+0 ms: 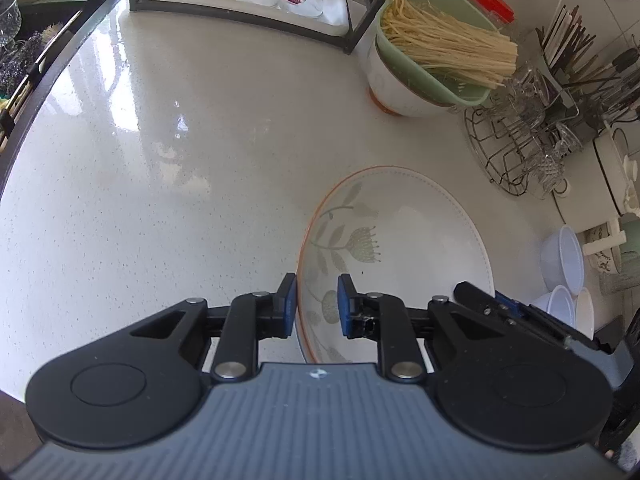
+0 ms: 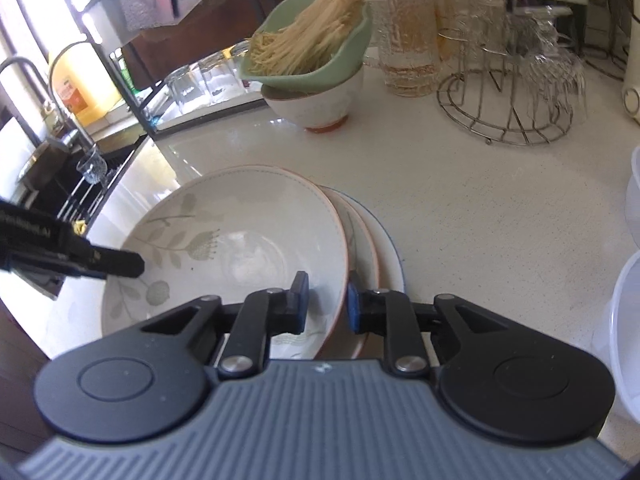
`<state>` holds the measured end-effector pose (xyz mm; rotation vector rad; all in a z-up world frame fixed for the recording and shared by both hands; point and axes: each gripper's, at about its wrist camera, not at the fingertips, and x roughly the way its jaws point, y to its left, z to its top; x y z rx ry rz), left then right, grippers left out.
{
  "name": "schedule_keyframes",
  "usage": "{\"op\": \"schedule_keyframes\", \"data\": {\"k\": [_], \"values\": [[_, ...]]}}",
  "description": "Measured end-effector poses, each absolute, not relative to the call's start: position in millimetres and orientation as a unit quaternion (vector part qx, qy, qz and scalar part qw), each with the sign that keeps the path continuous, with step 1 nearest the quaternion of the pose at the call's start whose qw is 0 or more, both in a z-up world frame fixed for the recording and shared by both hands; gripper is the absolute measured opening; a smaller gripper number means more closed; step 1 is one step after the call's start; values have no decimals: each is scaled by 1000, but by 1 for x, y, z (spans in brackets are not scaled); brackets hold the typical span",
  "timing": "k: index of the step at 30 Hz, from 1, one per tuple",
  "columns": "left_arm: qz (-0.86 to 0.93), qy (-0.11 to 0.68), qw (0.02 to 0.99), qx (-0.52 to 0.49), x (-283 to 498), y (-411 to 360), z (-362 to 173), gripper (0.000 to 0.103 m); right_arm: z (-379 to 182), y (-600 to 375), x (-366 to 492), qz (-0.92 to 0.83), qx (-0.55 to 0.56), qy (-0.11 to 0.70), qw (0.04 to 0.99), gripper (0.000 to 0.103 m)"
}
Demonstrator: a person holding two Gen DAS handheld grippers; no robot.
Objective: Organize plates and bowls
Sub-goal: 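Lift the leaf-print plate with both tools and carry it toward the plate stack, then lower the leaf-print plate onto the stack and open both tools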
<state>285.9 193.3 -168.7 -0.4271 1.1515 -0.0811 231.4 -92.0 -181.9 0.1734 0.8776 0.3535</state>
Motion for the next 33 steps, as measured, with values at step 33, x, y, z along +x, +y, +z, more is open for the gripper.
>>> {"op": "schedule_keyframes", "data": {"k": [33], "values": [[-51, 446, 871, -202, 243, 153, -79, 24, -88, -122, 202, 187, 67, 339, 919, 20]]}}
